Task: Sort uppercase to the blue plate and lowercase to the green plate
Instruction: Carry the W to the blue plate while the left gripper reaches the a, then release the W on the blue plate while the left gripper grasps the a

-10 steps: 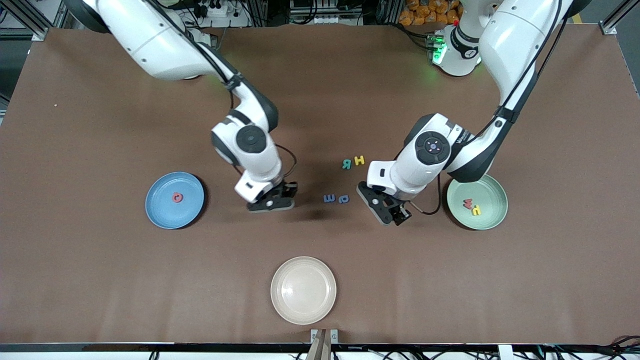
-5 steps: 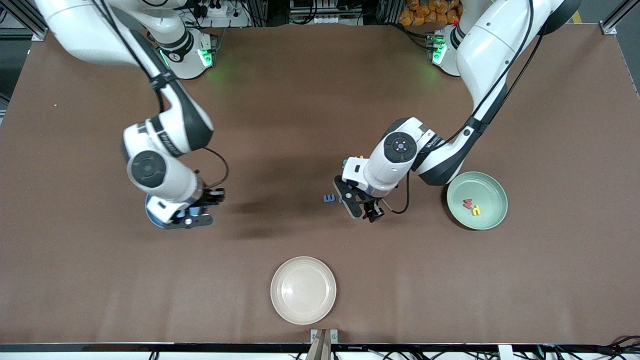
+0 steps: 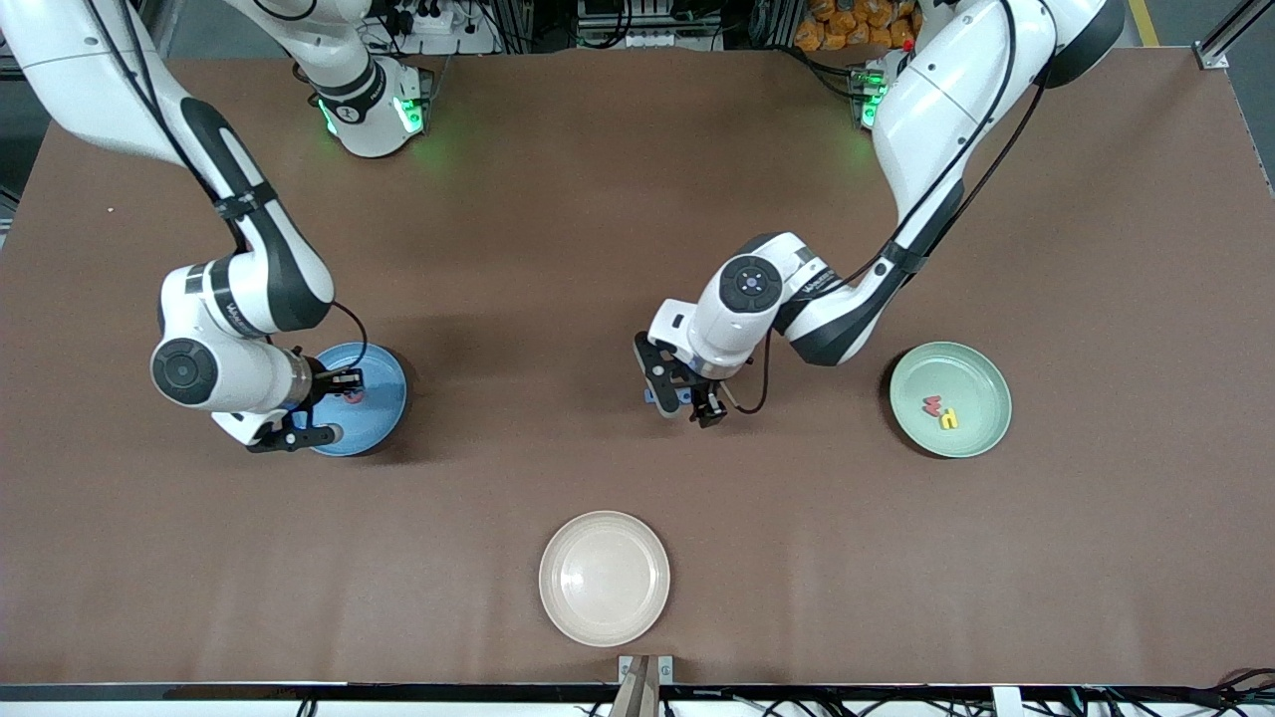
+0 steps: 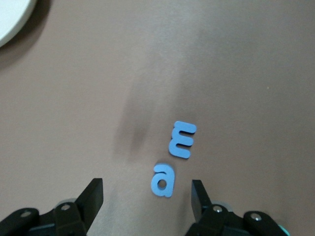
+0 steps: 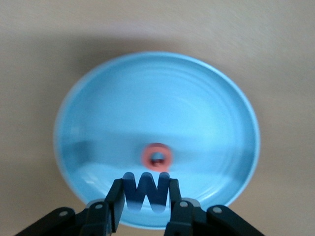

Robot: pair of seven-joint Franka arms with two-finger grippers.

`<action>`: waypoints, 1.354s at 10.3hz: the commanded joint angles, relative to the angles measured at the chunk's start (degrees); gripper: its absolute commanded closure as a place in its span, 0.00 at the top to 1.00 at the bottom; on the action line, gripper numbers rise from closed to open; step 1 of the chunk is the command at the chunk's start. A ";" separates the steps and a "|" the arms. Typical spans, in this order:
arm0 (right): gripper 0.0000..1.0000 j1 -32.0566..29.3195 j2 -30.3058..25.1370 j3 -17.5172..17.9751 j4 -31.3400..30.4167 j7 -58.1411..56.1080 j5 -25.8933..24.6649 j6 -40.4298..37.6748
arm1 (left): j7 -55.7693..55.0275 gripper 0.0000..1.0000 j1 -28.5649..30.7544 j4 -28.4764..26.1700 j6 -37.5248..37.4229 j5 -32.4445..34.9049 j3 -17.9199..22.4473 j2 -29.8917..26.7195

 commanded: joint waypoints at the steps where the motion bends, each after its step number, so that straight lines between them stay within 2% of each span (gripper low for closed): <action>1: 0.09 -0.44 -0.45 -0.98 -2.83 -1.93 1.30 4.70 | -0.17 0.80 -0.69 1.11 0.40 3.82 0.44 0.99; 2: 0.99 -0.35 -0.44 -2.03 -2.83 -1.76 1.39 4.72 | -0.08 0.80 -0.69 1.11 0.40 6.19 0.62 1.25; 5: 1.00 -0.35 -3.07 -3.53 -1.78 -1.67 1.39 3.66 | -0.34 0.79 -1.48 0.85 1.88 7.53 0.71 2.66; 7: 1.00 -0.18 -8.59 -3.88 -1.51 -1.67 1.39 3.14 | -0.52 0.79 -1.48 0.67 2.51 7.79 1.06 3.27; 11: 1.00 0.09 -16.95 -5.73 5.16 -1.84 1.91 -7.30 | -3.32 0.78 -1.48 -0.21 2.51 7.79 1.50 3.63; 12: 1.00 0.09 -18.45 -5.64 5.34 -1.67 2.52 -8.71 | -3.50 0.76 -1.48 -0.30 2.51 7.79 1.50 3.71; 13: 1.00 0.09 -19.59 -5.90 6.12 -1.67 6.97 -10.38 | -3.68 0.75 -1.57 -0.39 2.51 7.79 1.50 4.06; 14: 1.00 0.18 -20.39 -6.78 6.83 -1.76 8.66 -11.53 | -4.64 0.75 -1.57 -0.65 2.51 8.23 1.50 4.07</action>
